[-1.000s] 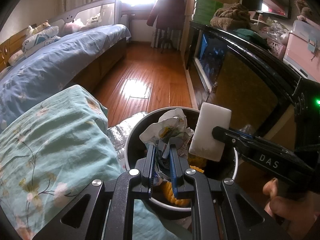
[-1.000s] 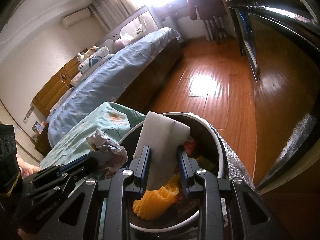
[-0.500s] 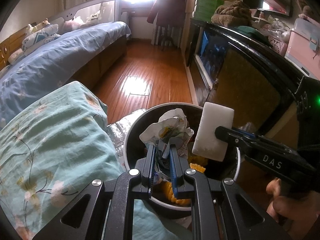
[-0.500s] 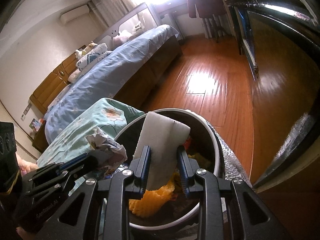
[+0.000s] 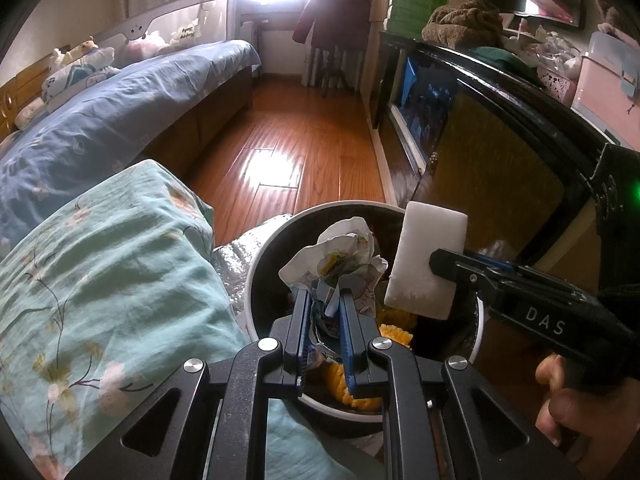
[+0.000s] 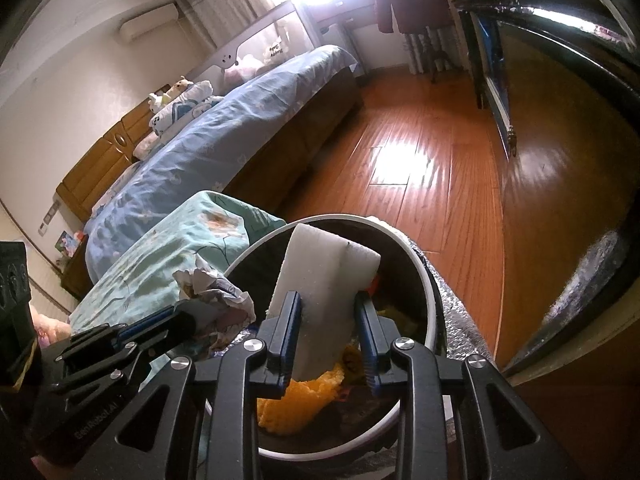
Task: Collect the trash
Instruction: 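Lower the crumpled paper and sponge into the bin opening with both tools, then open both tools to drop the paper and sponge into the bin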
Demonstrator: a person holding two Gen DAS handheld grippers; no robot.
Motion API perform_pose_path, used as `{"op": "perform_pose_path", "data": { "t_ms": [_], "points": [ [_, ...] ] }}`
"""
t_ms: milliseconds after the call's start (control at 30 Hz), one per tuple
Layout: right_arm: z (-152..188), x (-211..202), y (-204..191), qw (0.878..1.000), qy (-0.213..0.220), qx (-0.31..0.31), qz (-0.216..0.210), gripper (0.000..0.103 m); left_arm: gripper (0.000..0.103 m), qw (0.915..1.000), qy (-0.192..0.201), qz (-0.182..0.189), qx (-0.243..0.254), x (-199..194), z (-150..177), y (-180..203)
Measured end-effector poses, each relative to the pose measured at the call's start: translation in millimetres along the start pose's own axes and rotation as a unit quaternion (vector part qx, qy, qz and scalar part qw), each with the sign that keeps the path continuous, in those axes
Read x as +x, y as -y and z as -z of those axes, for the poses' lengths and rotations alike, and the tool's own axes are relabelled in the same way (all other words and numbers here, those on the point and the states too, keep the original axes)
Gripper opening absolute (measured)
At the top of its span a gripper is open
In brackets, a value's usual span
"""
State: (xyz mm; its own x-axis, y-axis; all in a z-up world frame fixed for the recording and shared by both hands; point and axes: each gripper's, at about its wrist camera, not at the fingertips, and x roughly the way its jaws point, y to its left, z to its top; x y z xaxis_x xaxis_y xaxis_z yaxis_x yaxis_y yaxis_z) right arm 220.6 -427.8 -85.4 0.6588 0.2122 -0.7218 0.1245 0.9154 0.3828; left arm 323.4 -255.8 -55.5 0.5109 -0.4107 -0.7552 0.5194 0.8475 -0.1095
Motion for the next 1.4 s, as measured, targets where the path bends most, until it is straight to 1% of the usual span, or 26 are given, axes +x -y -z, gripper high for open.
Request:
{"op": "perform_pose_path", "data": {
  "t_ms": [200, 1067, 1133, 1200, 1267, 1300, 1333, 1367, 1400],
  "points": [
    [0.0, 0.0, -0.2, 1.000, 0.001, 0.000, 0.001, 0.030, 0.013, 1.0000, -0.001, 0.000, -0.002, 1.5, 0.1, -0.8],
    [-0.6, 2.2, 1.1, 1.000, -0.001, -0.001, 0.002, 0.032, 0.013, 1.0000, 0.001, 0.002, 0.001, -1.9, 1.4, -4.1],
    [-0.6, 2.5, 1.2, 1.000, -0.002, 0.000, 0.001, 0.033, 0.018, 1.0000, 0.000, 0.003, 0.000, -2.6, 1.1, -5.1],
    [-0.5, 2.4, 0.8, 1.000, -0.004, 0.002, 0.001, 0.037, 0.020, 1.0000, 0.002, 0.001, -0.001, -3.9, 1.2, -5.5],
    [-0.6, 0.0, 0.6, 1.000, -0.002, 0.004, 0.003, 0.037, 0.024, 1.0000, 0.001, 0.004, -0.002, -5.5, 1.7, -6.0],
    [-0.8, -1.9, 0.4, 1.000, -0.001, 0.005, 0.003, 0.039, 0.028, 1.0000, 0.002, 0.004, -0.002, -6.8, 2.0, -6.0],
    [-0.3, -3.7, 0.7, 1.000, 0.000, 0.008, 0.002, 0.040, 0.035, 1.0000, 0.004, 0.001, -0.002, -9.2, 2.5, -7.0],
    [-0.6, -4.6, 0.8, 1.000, 0.001, 0.009, 0.001, 0.044, 0.039, 1.0000, 0.007, 0.000, -0.003, -11.3, 3.2, -7.8],
    [0.1, -7.2, 1.0, 1.000, 0.004, 0.011, 0.002, 0.047, 0.046, 0.9999, 0.009, 0.001, -0.004, -13.6, 3.9, -8.6]
  ]
}}
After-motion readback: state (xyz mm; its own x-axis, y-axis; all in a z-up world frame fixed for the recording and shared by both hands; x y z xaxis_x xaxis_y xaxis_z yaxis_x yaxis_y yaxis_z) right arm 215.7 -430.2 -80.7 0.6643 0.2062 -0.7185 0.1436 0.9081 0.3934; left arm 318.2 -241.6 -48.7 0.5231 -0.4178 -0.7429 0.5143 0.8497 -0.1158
